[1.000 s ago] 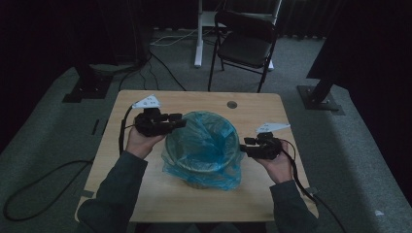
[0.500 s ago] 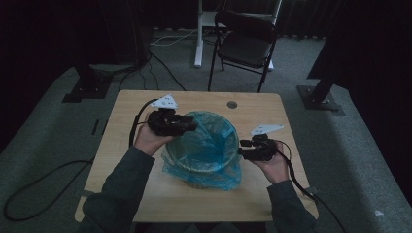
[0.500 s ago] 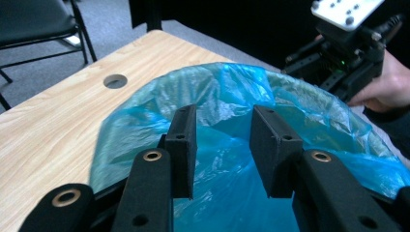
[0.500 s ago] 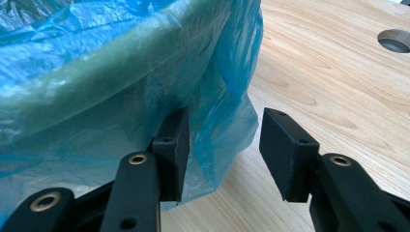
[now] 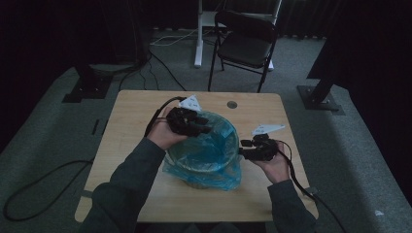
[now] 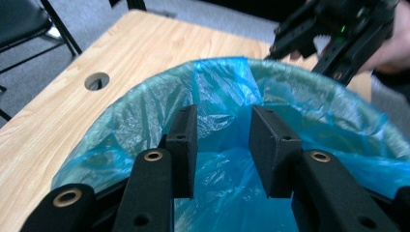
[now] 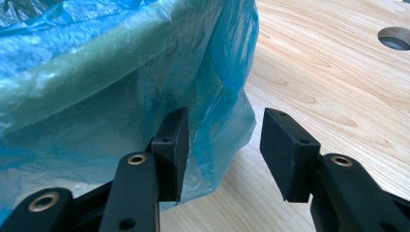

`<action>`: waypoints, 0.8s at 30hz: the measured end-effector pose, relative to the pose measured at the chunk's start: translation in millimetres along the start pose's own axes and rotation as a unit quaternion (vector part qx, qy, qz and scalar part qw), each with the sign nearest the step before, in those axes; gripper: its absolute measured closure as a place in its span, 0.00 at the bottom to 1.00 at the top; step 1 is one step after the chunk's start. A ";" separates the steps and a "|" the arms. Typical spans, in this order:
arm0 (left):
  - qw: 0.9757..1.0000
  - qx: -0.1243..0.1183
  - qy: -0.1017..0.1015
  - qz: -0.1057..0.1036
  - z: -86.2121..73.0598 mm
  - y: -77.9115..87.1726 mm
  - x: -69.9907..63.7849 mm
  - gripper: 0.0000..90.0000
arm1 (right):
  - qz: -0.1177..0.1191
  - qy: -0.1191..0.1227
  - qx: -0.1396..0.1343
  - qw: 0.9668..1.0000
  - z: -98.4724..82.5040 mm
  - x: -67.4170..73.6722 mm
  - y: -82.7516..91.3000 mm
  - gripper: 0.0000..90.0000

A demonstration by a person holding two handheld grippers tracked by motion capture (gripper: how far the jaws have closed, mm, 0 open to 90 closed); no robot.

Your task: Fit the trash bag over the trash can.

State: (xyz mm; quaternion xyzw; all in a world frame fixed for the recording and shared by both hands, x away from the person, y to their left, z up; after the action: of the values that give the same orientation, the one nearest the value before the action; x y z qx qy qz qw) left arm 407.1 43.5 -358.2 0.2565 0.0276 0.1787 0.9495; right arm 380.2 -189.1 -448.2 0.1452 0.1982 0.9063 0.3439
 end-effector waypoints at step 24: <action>0.966 0.227 -0.111 0.054 -23.3 -53.8 -5.6 0.67 | 0.002 -0.006 0.000 1.000 -3.2 -2.1 1.6 0.58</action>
State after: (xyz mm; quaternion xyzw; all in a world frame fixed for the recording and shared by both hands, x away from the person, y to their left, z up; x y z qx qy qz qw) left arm 416.0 9.3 -405.4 0.4844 -0.0521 0.1890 0.8526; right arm 379.5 -192.5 -450.5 0.1511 0.1963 0.9060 0.3431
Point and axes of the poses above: each handheld gripper's, and its own axes: y roughly backward along the jaws, z roughly out of its top, x roughly to its left, the point moved 4 cm from there along -y, roughly forward along the jaws, and after that the axes turned 13 degrees about -x, right-handed, at the moved point
